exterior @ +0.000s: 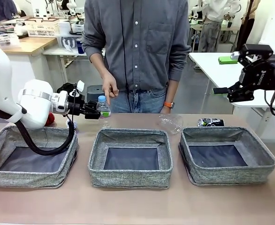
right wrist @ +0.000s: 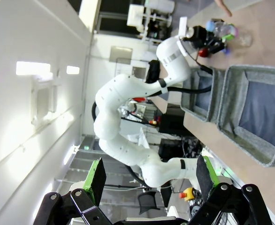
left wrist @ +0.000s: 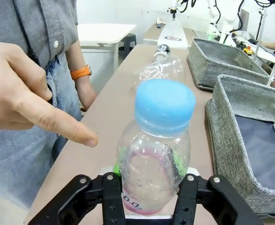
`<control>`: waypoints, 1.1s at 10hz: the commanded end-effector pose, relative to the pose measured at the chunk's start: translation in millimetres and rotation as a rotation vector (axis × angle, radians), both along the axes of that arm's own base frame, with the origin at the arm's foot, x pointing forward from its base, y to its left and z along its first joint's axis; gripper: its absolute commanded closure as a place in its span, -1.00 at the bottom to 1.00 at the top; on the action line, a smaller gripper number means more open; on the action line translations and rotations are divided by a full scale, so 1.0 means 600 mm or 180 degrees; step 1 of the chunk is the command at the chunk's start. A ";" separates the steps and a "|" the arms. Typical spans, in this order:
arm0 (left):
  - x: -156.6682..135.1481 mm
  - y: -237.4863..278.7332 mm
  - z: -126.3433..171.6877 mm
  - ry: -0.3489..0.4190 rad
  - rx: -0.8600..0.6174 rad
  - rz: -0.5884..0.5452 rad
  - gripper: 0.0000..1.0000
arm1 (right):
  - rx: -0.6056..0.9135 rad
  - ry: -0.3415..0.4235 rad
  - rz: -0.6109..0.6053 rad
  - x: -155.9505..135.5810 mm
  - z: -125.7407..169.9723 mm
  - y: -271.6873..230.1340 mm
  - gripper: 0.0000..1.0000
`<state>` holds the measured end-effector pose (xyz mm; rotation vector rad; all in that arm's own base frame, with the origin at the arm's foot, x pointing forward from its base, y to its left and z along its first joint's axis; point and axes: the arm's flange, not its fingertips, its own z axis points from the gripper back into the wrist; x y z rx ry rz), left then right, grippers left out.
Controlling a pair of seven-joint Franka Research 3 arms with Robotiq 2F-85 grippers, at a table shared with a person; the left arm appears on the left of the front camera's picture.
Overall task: Sort the waste into the appropriate baskets.
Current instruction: Pick up the waste item pointed out by the person.
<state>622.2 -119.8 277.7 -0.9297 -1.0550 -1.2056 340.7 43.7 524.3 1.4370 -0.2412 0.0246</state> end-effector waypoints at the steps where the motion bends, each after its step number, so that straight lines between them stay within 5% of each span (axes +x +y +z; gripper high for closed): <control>1: -0.013 0.009 0.019 -0.0125 -0.0012 -0.0032 0.22 | 0.0064 0.0014 -0.0001 0.005 0.009 0.004 -1.00; 4: -0.078 0.138 0.180 -0.0194 0.0485 -0.0097 0.22 | 0.0064 0.0014 -0.0001 0.005 0.009 0.004 -1.00; 5: -0.111 0.161 0.254 0.0065 0.0412 -0.0093 0.22 | 0.0064 0.0014 -0.0001 0.005 0.009 0.004 -1.00; 7: -0.142 0.156 0.342 0.0666 0.0561 0.0039 0.22 | 0.0064 0.0014 -0.0001 0.005 0.009 0.004 -1.00; 8: -0.147 0.143 0.369 0.1195 0.0659 0.0045 0.22 | 0.0064 0.0014 -0.0001 0.005 0.009 0.004 -1.00; 9: -0.152 0.127 0.382 0.1825 0.1047 -0.0187 0.22 | 0.0064 0.0014 -0.0001 0.005 0.009 0.004 -1.00; 10: -0.149 0.115 0.378 0.2175 0.1557 0.0106 0.22 | 0.0064 0.0014 -0.0001 0.005 0.009 0.004 -1.00; 11: -0.149 0.107 0.363 0.2516 0.1747 0.0026 0.22 | 0.0064 0.0014 -0.0001 0.005 0.009 0.004 -1.00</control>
